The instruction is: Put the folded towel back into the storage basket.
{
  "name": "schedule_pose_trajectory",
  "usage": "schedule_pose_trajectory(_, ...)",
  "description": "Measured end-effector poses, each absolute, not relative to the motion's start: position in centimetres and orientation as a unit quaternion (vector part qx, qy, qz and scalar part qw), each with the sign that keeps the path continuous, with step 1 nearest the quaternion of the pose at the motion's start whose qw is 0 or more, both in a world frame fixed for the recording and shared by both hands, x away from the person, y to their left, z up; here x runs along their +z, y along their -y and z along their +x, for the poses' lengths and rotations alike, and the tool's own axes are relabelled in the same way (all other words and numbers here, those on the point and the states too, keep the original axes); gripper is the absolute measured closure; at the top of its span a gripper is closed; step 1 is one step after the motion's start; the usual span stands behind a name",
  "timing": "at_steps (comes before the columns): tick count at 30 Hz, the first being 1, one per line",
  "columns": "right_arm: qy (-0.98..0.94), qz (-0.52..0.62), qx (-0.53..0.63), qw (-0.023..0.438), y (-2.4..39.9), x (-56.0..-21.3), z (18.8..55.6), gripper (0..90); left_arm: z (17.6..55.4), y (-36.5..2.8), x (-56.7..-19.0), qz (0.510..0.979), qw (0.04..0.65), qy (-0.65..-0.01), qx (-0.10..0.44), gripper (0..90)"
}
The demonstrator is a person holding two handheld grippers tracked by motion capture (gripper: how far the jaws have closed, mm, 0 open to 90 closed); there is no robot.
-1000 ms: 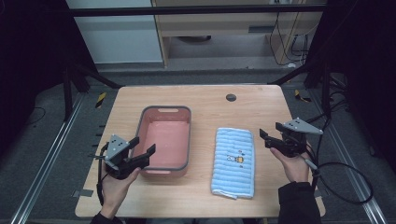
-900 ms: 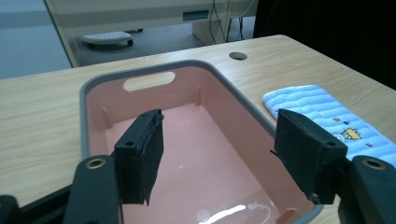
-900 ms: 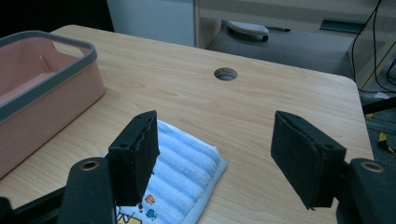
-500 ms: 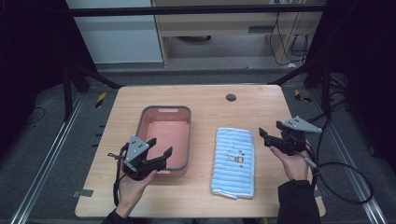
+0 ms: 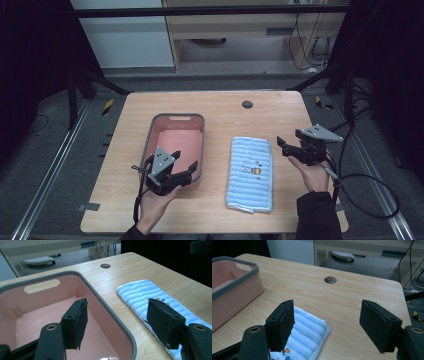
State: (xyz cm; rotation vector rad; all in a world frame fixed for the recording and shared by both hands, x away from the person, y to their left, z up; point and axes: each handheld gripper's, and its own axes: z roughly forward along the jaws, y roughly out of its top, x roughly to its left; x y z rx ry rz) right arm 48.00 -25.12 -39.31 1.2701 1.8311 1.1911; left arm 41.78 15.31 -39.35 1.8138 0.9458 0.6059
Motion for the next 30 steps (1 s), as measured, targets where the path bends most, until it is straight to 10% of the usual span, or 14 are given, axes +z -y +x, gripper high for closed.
schedule_pose_trajectory(30, -0.704, 0.467, 0.444, 0.299, 24.1, -40.5, 49.6, 36.3, 41.4, -9.1, -42.3, 0.772, 0.48, -0.357, 0.217, 36.8)
